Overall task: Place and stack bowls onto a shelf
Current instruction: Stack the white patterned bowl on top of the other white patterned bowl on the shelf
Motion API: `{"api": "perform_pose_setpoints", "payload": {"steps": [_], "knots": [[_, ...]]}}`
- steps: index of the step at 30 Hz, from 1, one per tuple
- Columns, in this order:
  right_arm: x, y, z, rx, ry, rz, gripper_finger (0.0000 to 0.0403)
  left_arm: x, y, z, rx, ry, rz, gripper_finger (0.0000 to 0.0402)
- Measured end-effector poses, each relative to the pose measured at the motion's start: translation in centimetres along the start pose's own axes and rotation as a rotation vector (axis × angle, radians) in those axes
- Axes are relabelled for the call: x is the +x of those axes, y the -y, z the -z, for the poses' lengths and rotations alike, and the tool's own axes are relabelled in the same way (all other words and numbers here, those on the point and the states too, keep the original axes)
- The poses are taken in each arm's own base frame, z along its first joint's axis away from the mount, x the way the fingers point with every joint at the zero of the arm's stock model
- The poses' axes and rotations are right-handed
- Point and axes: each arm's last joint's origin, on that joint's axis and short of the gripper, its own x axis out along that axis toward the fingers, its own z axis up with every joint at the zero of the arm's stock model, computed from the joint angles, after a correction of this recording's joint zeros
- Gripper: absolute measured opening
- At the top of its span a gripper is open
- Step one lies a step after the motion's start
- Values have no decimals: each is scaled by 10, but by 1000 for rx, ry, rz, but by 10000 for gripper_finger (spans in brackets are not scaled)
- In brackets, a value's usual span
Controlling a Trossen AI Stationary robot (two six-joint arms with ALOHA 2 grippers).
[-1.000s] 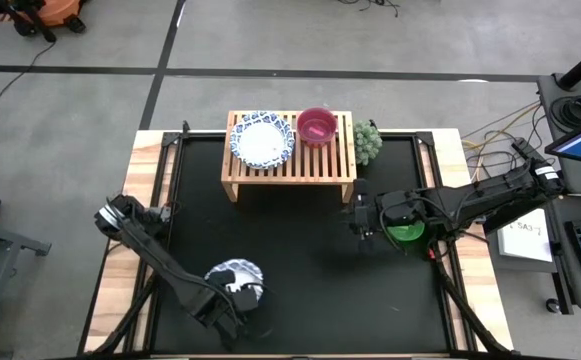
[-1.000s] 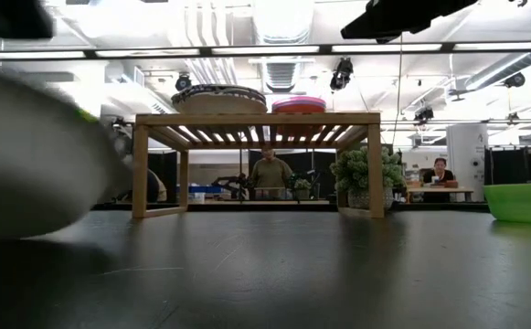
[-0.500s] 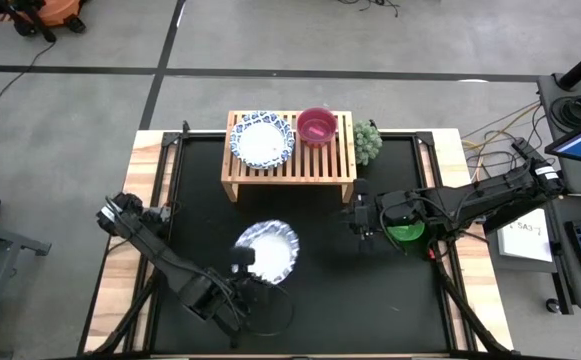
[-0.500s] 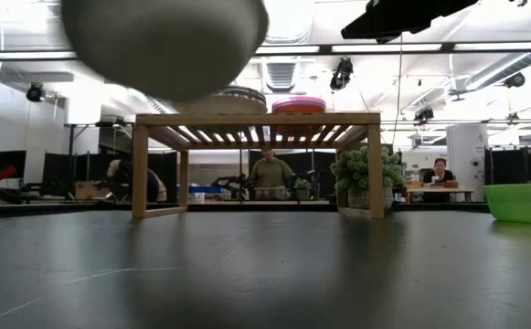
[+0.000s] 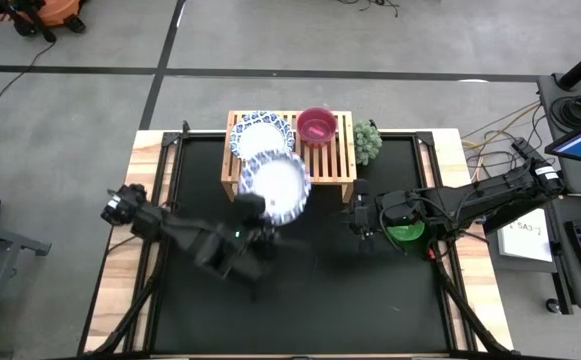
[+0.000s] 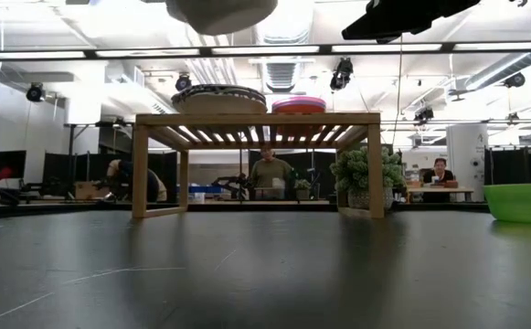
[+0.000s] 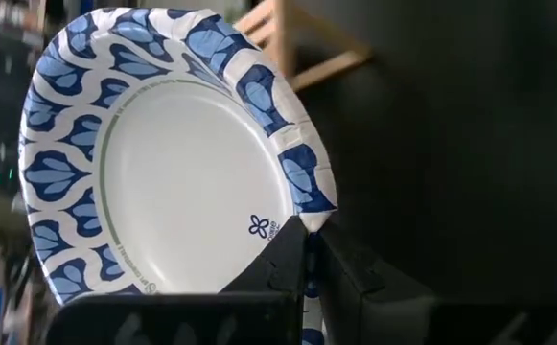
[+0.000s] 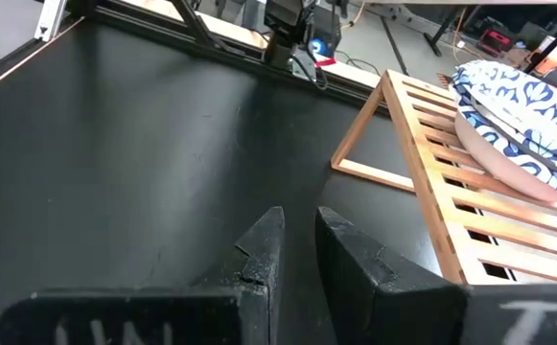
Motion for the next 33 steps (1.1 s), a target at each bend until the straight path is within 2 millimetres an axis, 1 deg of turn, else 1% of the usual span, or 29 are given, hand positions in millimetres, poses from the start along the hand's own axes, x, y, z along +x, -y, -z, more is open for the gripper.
{"api": "perform_pose_setpoints", "payload": {"steps": [3,7,12,15,19,22,27,33], "knots": [[0,0,0,0,-1,-1,54,19,-24,4,-18,-69,-32,0],[0,0,1,-8,-7,-2,54,52,-54,11,-25,-173,-62,0],[0,-1,2,-2,-23,-6,54,92,-92,26,-65,-298,-56,0],[0,-1,2,-2,-24,-7,54,113,-113,37,-124,-350,-3,0],[0,-1,2,-2,-25,-7,54,138,-137,49,-243,-348,132,0],[0,-1,3,6,-33,-9,54,150,-149,57,-319,-335,218,0],[0,-1,4,10,-44,-11,54,156,-157,62,-357,-333,236,5],[0,-1,4,10,-44,-11,54,155,-156,61,-340,-327,240,54]]}}
